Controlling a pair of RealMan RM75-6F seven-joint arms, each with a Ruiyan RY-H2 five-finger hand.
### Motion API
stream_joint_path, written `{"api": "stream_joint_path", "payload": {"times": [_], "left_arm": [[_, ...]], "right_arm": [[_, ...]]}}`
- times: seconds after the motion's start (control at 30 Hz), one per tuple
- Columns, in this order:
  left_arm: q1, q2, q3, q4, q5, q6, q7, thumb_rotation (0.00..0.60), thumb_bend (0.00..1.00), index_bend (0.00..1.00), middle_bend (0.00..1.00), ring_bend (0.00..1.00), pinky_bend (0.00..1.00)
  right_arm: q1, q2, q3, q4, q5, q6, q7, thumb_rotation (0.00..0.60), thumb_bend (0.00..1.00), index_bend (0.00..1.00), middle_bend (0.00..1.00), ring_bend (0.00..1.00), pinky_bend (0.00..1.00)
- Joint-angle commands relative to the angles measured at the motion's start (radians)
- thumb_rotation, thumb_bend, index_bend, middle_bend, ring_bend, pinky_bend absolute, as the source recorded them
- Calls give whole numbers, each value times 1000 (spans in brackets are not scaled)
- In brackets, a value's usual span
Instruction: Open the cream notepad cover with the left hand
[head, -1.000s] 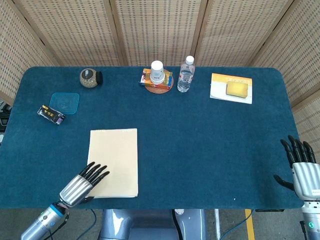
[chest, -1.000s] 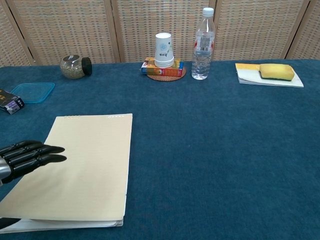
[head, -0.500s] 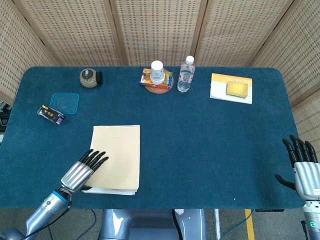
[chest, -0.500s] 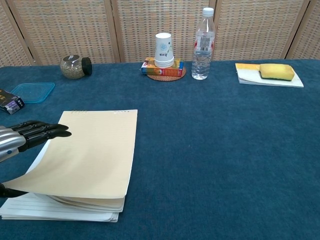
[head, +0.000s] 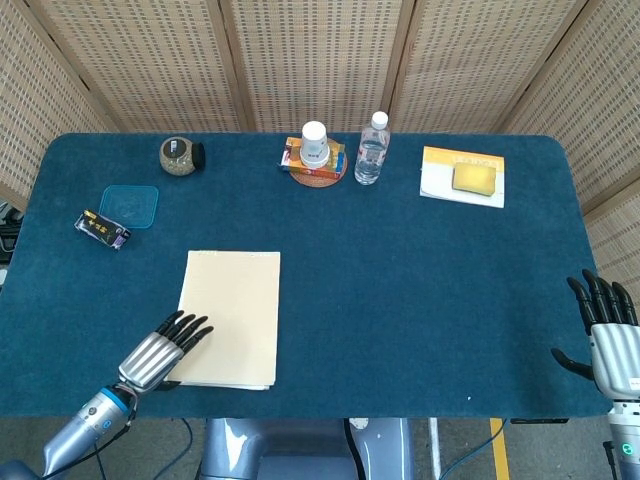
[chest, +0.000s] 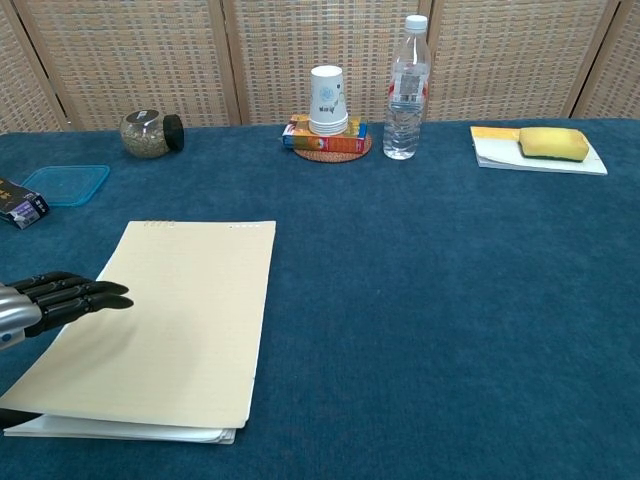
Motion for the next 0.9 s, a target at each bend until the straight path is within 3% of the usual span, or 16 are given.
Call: {"api": "stream_joint_path", "payload": {"times": [0.03,0.63,0.73,0.8,0.9], "left_arm": [[-3,-8,-2,4,-5,-5,5,600,316,0,0,0,0],[-13,-89,-40,96,10,71,-27,600,364,11,0,0,0],[-16,-94,-38,109,15,75,-34,600,371,197,71,52,30],[-16,-101,-39,123,23,90,-33,600,385,361,200,153,112],[-14,-116,-43,147,28,111,-35,600,400,420,259,204,165]], "right_arm": [[0,0,0,0,0,0,1,600,0,21,0,0,0],[3,0,2,3,8,-10,6,600,0,23,0,0,0],[3,1,2,3,7,-9,7,600,0,23,0,0,0],[3,1,2,3,7,-9,8,600,0,24,0,0,0],[3,1,2,2,7,-9,9,600,0,24,0,0,0]]}}
